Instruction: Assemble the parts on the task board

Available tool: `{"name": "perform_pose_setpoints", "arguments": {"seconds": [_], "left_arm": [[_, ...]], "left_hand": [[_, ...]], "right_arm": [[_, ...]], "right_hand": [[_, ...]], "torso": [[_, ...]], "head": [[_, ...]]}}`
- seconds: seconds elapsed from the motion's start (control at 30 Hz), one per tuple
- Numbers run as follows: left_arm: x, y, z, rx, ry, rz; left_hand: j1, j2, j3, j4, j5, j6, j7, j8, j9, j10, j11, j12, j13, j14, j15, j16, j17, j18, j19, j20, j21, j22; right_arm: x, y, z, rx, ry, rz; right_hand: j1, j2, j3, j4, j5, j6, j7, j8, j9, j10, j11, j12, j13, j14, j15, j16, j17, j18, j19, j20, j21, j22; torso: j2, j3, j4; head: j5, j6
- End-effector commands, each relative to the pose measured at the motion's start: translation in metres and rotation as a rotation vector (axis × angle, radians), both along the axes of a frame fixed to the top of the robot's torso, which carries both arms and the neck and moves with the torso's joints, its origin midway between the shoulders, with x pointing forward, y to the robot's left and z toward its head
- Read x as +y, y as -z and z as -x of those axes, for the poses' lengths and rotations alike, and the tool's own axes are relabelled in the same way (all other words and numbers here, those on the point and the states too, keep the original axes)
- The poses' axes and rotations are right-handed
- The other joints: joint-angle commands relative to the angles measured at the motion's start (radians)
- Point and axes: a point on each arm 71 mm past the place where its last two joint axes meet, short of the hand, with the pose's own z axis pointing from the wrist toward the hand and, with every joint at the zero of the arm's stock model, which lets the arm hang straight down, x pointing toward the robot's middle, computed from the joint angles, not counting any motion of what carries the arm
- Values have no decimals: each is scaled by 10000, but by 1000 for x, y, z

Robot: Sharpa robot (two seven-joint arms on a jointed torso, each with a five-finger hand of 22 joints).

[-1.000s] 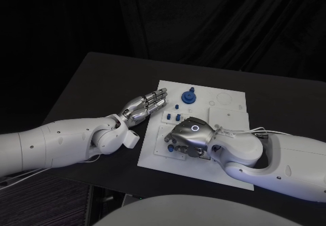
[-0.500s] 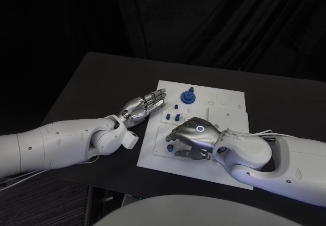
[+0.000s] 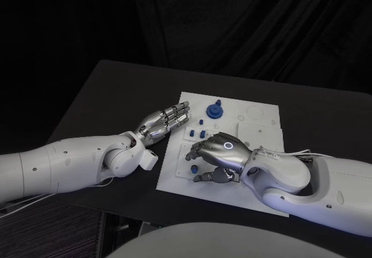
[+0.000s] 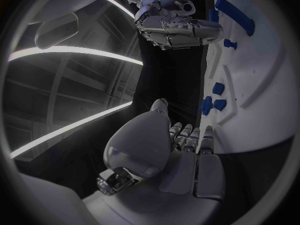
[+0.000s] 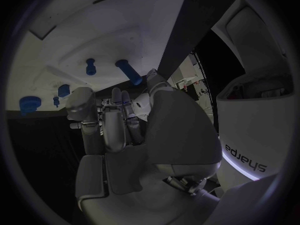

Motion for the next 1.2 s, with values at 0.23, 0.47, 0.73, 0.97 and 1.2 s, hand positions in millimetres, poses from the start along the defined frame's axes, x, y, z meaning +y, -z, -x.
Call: {"name": "perform_pose_setpoints", "arguments": {"seconds": [0.23,0.47,0.73,0.97,1.2], "left_arm": [[-3,0,2,-20,134,144],[-3,0,1,-2,164,150],[-4,0,1,16,181,149],[-4,1,1,36,195,144],[-4,2,1,45,187,135]], "left_hand": [[86,-20,40,7,35,0,55,48,9,-8,77,-22,4,-3,92,-37,-10,-58,5,39,56,14],[95,-23,47,2,25,8,58,50,11,-7,81,-19,4,-3,97,-37,-10,-56,7,45,57,16],[102,-22,54,0,24,11,61,50,11,-7,84,-17,5,-3,101,-37,-10,-55,8,51,58,18],[102,-22,54,0,24,11,61,50,11,-7,84,-17,5,-3,101,-37,-10,-55,8,51,58,18],[102,-22,54,0,24,11,61,50,11,-7,84,-17,5,-3,101,-37,-10,-55,8,51,58,18]], "right_arm": [[3,2,-2,167,140,68],[2,4,-4,197,188,198],[1,4,-5,203,223,231],[0,5,-5,286,267,221],[-1,4,-5,468,273,-76]], "right_hand": [[641,368,404,-199,1711,912,-448,748,640,-541,-17,811,289,-55,34,22,328,242,-59,86,-174,1178],[796,476,546,-326,2264,1063,-613,1031,981,-557,10,990,257,-75,53,20,303,244,-80,102,-219,1170],[852,562,748,-415,2899,1423,-805,1399,1373,-400,-5,1075,124,-59,29,56,319,239,-48,86,-153,1187],[829,485,800,-423,2655,1151,-712,1269,1408,-306,-16,1087,43,-65,46,51,301,236,-47,93,-153,1185],[546,244,612,-170,543,-231,-377,381,1112,-330,-30,1252,-83,-61,51,55,268,233,-24,94,-138,1187]], "torso": [[29,3,16],[79,-4,15],[61,4,-8],[42,14,-10],[29,16,-5]], "head": [[12,2],[-7,2],[15,2],[25,2],[19,2]]}}
